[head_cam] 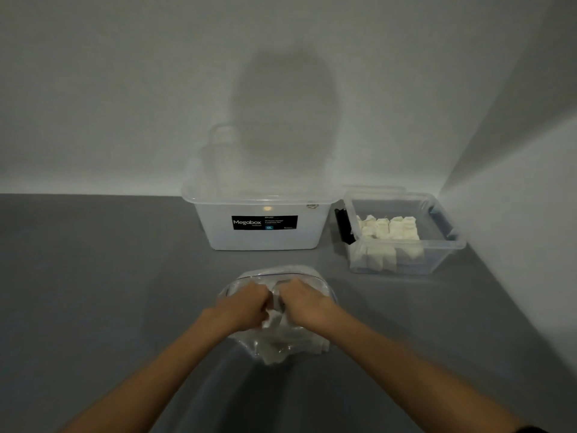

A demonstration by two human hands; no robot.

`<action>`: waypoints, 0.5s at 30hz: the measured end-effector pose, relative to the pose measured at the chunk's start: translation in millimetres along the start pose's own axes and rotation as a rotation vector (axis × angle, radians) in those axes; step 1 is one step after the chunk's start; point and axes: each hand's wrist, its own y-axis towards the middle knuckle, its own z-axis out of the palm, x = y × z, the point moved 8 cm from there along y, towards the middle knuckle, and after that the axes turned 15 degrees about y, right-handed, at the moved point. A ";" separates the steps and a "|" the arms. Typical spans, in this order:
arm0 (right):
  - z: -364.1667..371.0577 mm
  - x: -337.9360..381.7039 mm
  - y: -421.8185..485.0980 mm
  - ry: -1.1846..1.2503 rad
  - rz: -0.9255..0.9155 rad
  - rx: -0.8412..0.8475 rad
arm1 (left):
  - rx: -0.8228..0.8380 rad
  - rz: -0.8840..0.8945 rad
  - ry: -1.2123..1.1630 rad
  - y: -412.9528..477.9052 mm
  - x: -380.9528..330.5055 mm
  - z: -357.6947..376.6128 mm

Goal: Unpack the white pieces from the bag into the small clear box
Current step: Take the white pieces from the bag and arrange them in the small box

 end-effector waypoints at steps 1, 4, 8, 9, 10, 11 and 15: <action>0.9 -4.0 -0.2 0.032 0.021 -0.023 | -0.018 0.008 -0.023 0.4 -2.1 0.3; -0.4 -8.7 -3.2 0.012 0.053 -0.063 | -0.069 0.041 -0.162 -0.5 -0.3 -1.6; -12.3 -7.5 -1.5 0.008 0.074 -0.170 | -0.162 0.093 -0.318 -7.8 7.1 -11.0; -17.6 -6.4 -0.7 0.032 0.071 -0.216 | -0.185 0.103 -0.352 -10.3 7.7 -13.9; -22.6 -5.3 -1.9 0.078 0.079 -0.253 | -0.211 0.111 -0.385 -12.2 8.9 -15.8; -26.6 -4.0 -2.6 0.141 0.075 -0.279 | -0.236 0.115 -0.409 -14.7 10.3 -17.1; -39.9 3.9 -10.1 0.530 0.075 -0.291 | -0.350 0.094 -0.561 -28.4 12.9 -24.4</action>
